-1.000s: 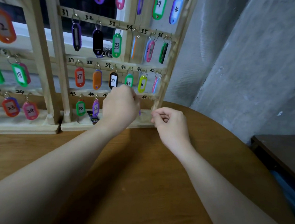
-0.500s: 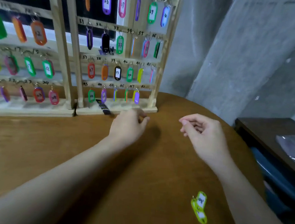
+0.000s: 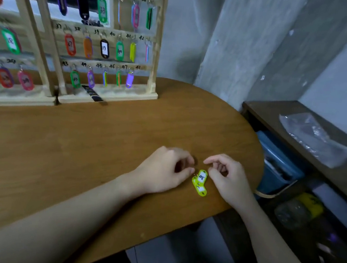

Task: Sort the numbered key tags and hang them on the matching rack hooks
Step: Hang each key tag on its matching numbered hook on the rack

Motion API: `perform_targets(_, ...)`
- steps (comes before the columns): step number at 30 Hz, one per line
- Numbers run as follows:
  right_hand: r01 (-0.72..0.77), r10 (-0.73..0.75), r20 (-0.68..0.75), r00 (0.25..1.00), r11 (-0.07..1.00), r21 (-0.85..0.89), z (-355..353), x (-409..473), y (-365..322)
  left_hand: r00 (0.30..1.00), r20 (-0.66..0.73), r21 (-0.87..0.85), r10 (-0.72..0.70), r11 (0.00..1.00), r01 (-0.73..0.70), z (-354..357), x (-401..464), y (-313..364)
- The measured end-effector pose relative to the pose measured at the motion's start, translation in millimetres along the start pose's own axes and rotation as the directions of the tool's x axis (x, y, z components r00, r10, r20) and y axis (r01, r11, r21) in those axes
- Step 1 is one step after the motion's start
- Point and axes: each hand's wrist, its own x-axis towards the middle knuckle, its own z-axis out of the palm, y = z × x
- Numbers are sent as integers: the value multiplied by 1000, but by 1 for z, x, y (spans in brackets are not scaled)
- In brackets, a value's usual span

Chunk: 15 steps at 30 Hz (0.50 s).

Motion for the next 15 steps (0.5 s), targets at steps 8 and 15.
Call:
perform_targets(8,132,-119,74,990,968,-212,1,-2,12,985,65,122,162,978,-169,3,-6,1)
perform_targets(15,128,-130,-6,991,978,-163,5,-1,17,986,51,151,160,975,-166,3,-8,2)
